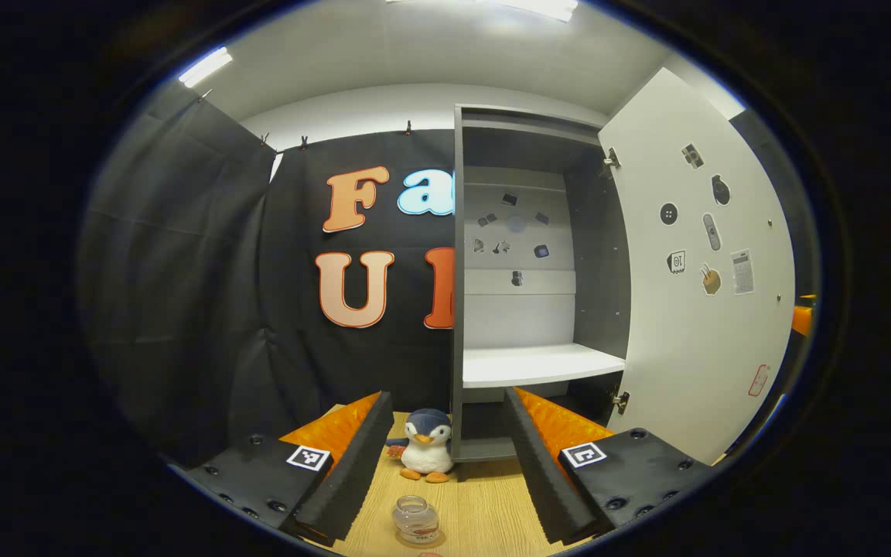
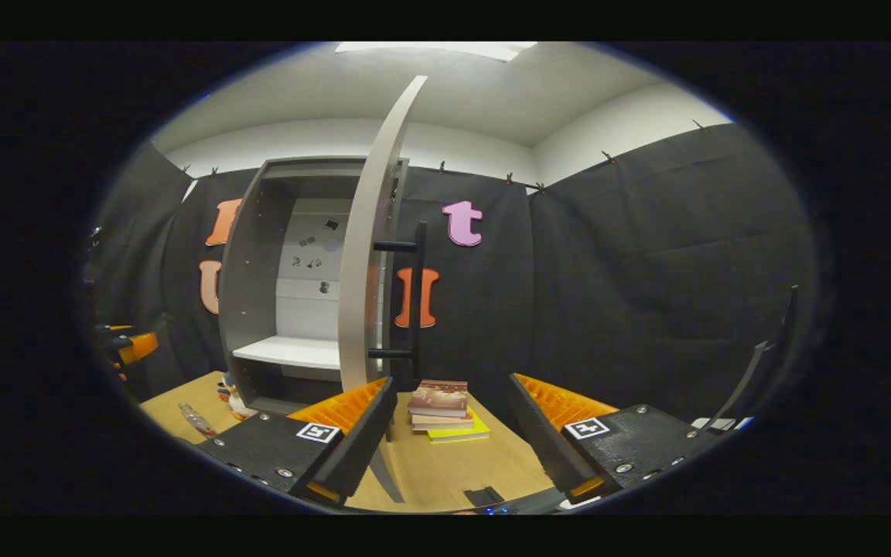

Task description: Open the cabinet door with the right hand, grasp the bottle in the cabinet with the left hand and place it on the coaster, then close the cabinet door with the right hand.

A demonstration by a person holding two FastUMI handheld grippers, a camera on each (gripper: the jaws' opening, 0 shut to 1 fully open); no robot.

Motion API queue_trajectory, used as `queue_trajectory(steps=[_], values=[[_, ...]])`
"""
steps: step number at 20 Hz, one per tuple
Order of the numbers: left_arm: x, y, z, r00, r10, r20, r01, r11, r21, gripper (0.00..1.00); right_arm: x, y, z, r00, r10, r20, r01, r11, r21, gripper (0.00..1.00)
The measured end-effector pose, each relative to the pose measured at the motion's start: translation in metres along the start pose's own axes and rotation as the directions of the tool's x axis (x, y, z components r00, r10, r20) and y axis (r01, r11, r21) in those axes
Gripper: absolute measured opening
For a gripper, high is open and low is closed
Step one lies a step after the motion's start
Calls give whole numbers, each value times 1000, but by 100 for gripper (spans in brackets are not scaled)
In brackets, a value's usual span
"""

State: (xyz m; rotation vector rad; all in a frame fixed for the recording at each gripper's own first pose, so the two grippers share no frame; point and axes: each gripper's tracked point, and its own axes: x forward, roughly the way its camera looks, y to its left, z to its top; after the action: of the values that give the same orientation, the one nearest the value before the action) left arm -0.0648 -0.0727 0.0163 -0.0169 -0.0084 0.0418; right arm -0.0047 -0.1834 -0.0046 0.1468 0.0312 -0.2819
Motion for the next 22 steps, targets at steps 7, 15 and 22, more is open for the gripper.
queue_trajectory(steps=[7,15,22], values=[[17,0,-5,1000,-30,-7,30,1000,2,93,0,61,0,994,104,-20,-103,994,40,90],[32,26,-13,1000,-7,-11,7,1000,-13,94,11,136,-2,965,257,-53,-254,965,62,89],[39,62,-19,999,40,-15,-40,999,-19,94,32,206,7,928,371,-33,-369,928,50,90]])
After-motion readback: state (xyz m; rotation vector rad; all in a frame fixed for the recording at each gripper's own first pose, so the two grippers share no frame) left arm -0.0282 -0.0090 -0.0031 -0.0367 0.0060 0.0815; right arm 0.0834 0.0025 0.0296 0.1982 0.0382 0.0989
